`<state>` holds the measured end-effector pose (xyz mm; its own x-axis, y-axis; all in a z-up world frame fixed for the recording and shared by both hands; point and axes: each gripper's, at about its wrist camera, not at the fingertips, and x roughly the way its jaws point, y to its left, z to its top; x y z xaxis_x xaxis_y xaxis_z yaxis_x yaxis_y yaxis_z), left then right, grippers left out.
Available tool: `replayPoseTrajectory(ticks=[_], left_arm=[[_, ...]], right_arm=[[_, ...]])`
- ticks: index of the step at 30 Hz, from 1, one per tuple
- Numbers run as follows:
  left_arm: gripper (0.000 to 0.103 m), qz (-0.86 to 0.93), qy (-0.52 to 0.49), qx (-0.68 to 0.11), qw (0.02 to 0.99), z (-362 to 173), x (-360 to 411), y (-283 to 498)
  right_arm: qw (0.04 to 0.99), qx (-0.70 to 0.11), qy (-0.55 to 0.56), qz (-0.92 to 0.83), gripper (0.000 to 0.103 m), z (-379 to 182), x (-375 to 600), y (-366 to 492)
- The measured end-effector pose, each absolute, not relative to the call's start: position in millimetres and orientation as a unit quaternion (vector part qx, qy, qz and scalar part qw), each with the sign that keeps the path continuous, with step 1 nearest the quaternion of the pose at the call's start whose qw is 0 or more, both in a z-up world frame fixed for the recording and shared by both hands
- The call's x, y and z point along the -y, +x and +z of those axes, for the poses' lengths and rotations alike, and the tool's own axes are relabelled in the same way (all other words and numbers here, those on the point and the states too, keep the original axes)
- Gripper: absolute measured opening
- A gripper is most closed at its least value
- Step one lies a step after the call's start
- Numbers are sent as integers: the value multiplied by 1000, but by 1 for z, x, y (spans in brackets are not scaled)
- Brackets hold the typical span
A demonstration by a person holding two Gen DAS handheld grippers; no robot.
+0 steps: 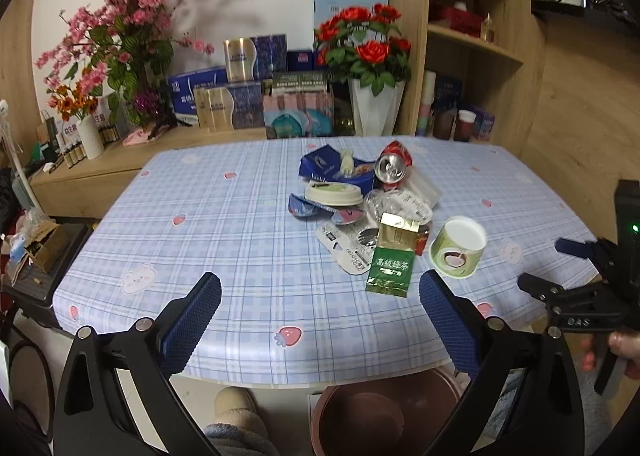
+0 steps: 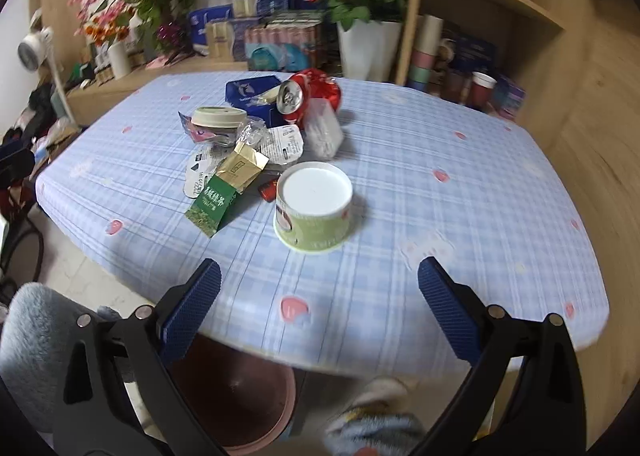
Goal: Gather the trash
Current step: 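Grasp the green tea packet with the left tool while the right tool grasps the white-lidded cup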
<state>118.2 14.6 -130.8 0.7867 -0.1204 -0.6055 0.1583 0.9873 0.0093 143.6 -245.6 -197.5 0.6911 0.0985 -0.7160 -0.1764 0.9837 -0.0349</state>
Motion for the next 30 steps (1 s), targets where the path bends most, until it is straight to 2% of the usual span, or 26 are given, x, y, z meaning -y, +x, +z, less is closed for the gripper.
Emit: replayPoseTrajectory(ticks=[12,14,16,17,30], left_arm=[[92,-84,39,-353,931,-173,0,171],[90,-92,42,-360,928,-180,5,178],[89,-101,44,-367,924,-187,12,185],[89,-106,43,-369,922,-189,15,188],[89,-167,67,-422,889,-239,81,243]], right_arm=[[907,-406,-62,91,96,-245,235,238],[907,-408,-57,89,92,-250,238,244],[904,-416,-48,88,77,-256,239,251],[900,-424,-44,88,75,-259,240,254],[920,-387,0,64,74,-235,271,222]])
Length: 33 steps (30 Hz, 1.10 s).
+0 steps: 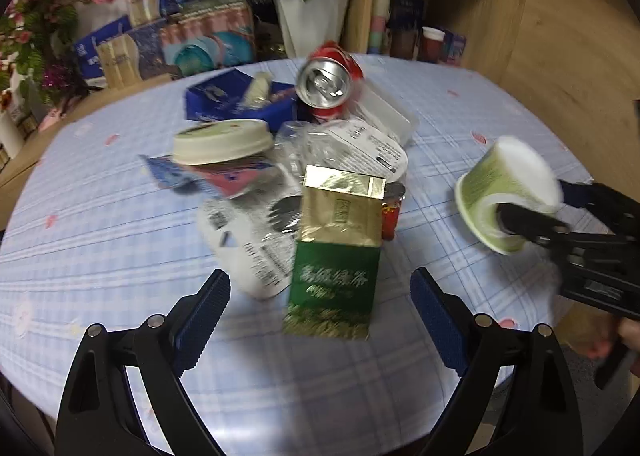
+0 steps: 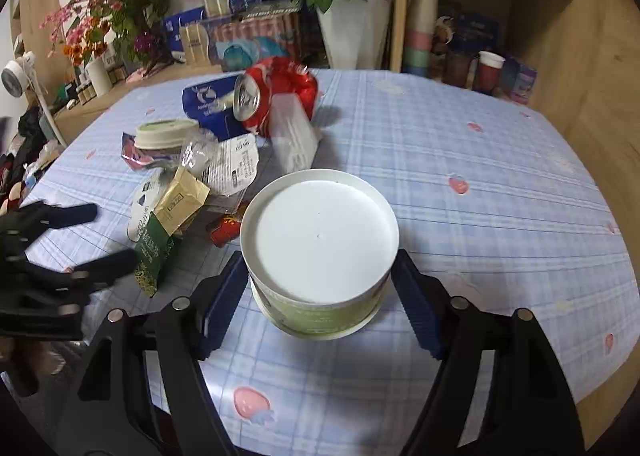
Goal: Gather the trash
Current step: 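Grasp the green tea packet with the left tool while the right tool grasps the white-lidded cup, then carry the tea packet and cup over the brown bin and release both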
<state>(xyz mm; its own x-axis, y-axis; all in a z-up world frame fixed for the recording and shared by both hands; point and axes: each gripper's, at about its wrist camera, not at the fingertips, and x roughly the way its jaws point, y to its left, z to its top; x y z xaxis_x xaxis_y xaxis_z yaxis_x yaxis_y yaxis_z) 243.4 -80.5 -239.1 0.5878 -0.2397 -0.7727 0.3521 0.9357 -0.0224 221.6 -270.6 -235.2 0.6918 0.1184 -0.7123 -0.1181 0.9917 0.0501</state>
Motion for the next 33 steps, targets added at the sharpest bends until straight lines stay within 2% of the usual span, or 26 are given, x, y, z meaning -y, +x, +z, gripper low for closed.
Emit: replayPoseTrajectory(ticks=[5,6,9,11,17,33], left_arm=[[89,-171,80,-437,880,-251,92,263],[86,-169,84,-442,877,-253,92,268],[49,-184,72,-465,863,-255,87,275],[30,-186,61,-467,862,-249,81,273],[21,-206,57,-436,874,-217,67,242],[21,-192,-9,-338,921,-121,4,105]], right_arm=[[920,-386,32,58,74,-228,285,212],[920,-387,34,58,74,-228,285,212],[919,-387,33,60,74,-225,285,208],[920,-384,34,63,74,-221,283,205],[925,-372,33,70,74,-206,275,195],[926,-358,-8,120,74,-172,230,106]])
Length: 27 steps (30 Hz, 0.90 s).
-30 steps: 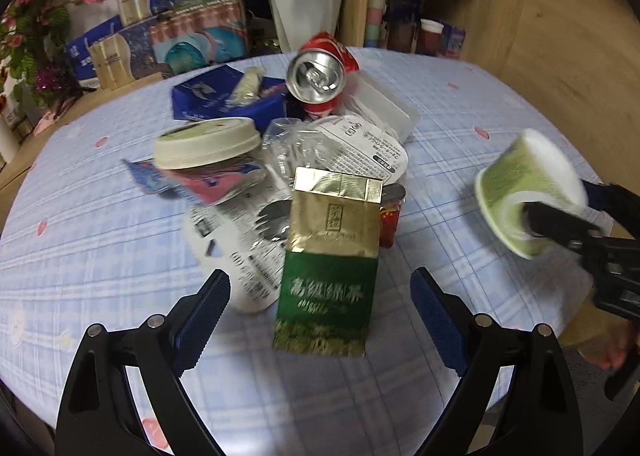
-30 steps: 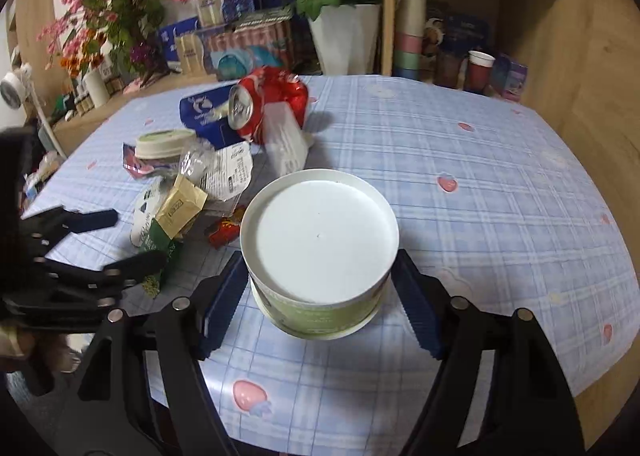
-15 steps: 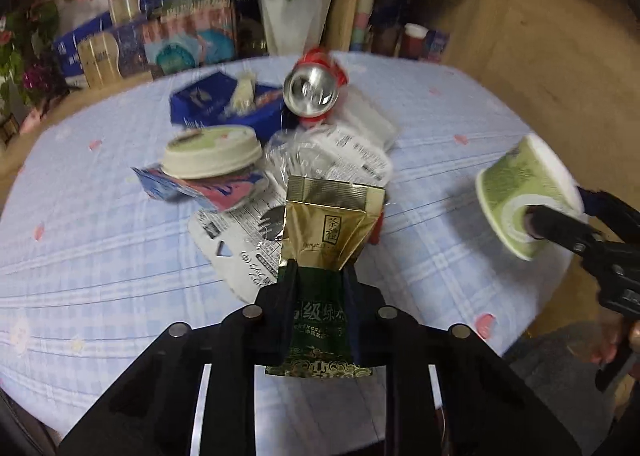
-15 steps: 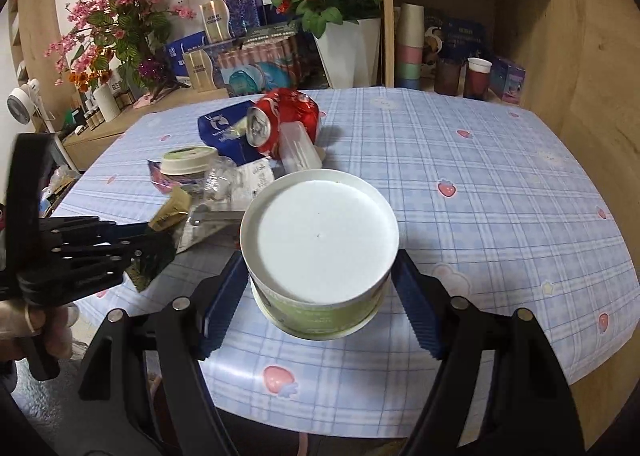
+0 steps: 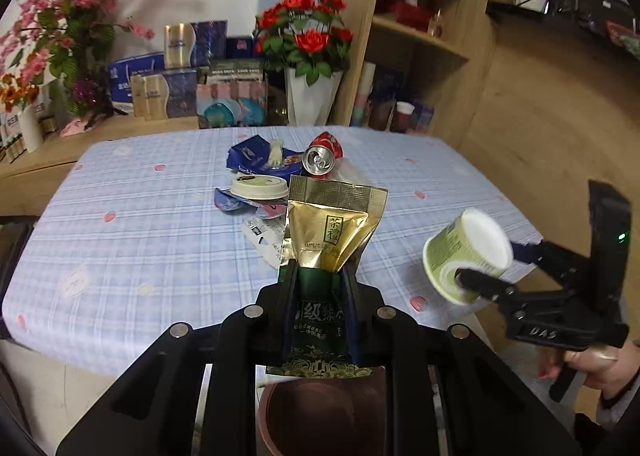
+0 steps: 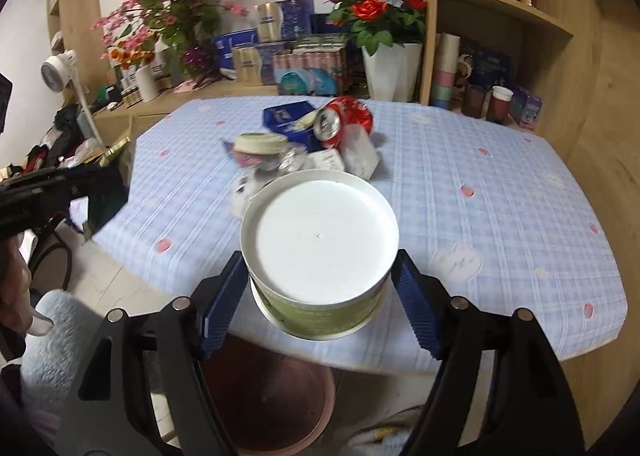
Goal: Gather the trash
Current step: 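Carry the tea packet and cup over the brown bin and release both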
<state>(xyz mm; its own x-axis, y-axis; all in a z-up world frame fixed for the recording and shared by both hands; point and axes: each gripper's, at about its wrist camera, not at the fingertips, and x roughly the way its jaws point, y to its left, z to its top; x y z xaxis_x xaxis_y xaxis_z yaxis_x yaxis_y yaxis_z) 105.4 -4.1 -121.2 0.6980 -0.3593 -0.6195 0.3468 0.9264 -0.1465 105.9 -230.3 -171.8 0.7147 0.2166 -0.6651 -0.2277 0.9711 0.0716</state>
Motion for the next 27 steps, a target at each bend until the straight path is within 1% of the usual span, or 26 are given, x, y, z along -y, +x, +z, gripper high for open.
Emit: replayPoseTrajectory(ticks=[7,17,18,19,20,23,27], left_arm=[[21,-203,-41,-333,920,-119,-12,63],[21,-201,-59,-346,914,-137,-27,52],[21,-201,-60,-347,914,-139,-28,52],[21,-200,-61,-347,914,-141,-29,52],[21,-198,-62,-348,914,-144,-30,52],[21,-196,-66,-359,910,-153,-30,52],[21,-200,-59,-365,907,-162,-27,50]], right_arm=[[910,-385,-9,151,74,-183,207,67],[885,-426,-5,189,75,-205,180,56],[884,-427,-3,193,77,-205,180,57],[882,-427,4,199,87,-206,179,57],[882,-426,12,203,92,-207,179,59],[887,-415,19,202,97,-206,179,60],[904,-389,29,171,97,-202,187,62]])
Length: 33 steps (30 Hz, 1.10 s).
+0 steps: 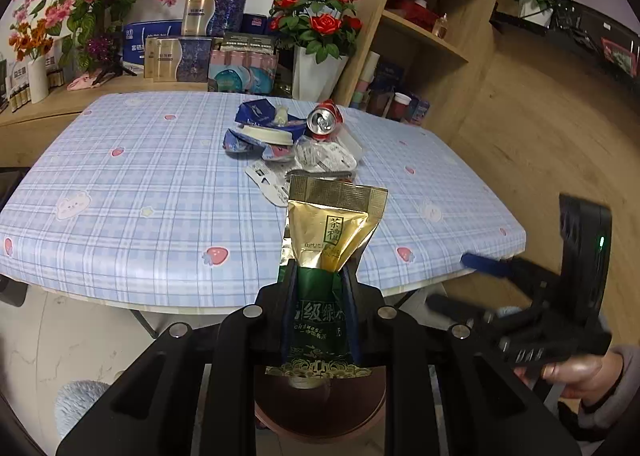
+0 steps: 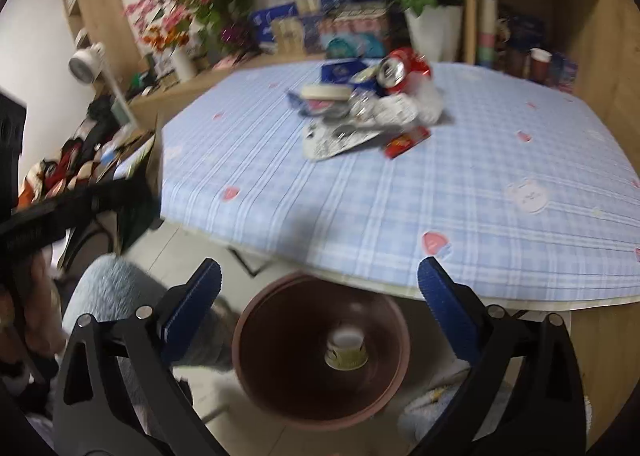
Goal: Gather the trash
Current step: 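Carry the tea packet and cup over the brown bin and release both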
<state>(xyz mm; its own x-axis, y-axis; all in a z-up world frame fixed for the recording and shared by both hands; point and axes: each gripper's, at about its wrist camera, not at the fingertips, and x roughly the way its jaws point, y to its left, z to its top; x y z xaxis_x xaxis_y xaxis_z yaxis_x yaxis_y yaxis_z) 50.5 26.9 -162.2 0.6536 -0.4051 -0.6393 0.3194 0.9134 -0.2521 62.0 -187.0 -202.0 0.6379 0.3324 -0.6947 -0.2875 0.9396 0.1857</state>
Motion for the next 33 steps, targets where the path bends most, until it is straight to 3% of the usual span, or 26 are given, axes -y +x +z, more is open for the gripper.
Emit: replayPoseTrajectory(ticks=[8,23,26,28,33], left_arm=[[22,-209,-54,-393,894,-183,-17,53],[24,-249,-33,-419,872,-204,9,52],[38,-252,-45,-426,868,-211,9,53],[59,-254,-57,-422,869,-211,7,52],[75,-233,-86,-412,877,-209,-6,56]], right_arm=[[940,-330,30,85,97,-195,211,63],[940,-327,27,90,97,-198,217,65],[940,-328,23,86,97,-199,218,64],[939,-331,24,88,97,-200,220,65],[936,-338,36,88,97,-203,224,68]])
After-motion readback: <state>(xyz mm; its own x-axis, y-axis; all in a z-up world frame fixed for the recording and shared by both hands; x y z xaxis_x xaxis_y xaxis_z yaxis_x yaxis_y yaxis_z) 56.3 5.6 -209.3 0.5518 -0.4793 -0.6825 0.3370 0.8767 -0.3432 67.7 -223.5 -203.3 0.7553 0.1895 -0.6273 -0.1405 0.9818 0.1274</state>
